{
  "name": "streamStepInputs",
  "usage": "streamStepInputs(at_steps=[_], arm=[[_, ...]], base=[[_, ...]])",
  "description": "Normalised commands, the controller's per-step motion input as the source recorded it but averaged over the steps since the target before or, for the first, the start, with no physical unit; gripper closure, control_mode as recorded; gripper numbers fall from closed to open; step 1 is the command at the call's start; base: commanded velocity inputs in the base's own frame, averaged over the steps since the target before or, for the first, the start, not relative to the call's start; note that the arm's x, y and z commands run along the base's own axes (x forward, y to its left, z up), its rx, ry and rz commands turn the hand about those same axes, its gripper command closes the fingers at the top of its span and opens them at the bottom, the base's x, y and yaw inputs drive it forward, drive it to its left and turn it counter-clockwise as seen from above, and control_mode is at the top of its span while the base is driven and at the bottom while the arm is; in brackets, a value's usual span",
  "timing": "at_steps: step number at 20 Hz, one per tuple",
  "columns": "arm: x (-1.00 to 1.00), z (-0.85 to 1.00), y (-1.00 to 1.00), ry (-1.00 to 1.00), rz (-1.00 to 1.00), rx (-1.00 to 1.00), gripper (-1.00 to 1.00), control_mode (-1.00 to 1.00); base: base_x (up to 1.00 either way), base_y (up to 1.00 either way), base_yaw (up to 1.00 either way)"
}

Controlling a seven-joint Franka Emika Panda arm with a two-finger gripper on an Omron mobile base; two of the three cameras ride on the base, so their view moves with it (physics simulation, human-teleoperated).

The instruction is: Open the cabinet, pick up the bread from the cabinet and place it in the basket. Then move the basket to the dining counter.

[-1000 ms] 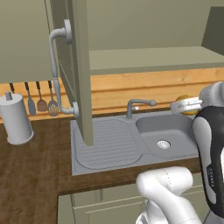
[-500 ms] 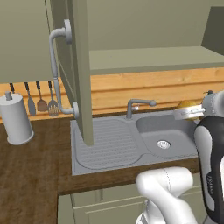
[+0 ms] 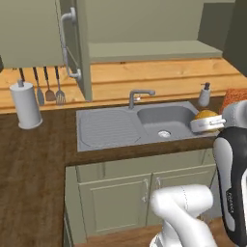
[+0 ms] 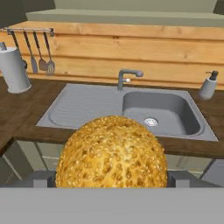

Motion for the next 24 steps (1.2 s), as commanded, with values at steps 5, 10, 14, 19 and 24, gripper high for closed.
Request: streamStepInputs(at_steps=[5,10,14,19,24], arm=[[0.00,0.00,0.00,0.00,0.00,0.00,1.00,1.00],[0.00,0.00,0.00,0.00,0.00,0.00,1.00,1.00],[0.00,0.00,0.00,0.00,0.00,0.00,1.00,1.00],[0.00,0.00,0.00,0.00,0.00,0.00,1.00,1.00],[0.00,0.00,0.00,0.00,0.00,0.00,1.00,1.00]], base=[[-1.00,-0.04,-0.06],[-0.99,-0.51,-0.21],[-0.17,-0.92,-0.25],[0.75,-1.00,-0.12],[1.00,-0.79,0.00]])
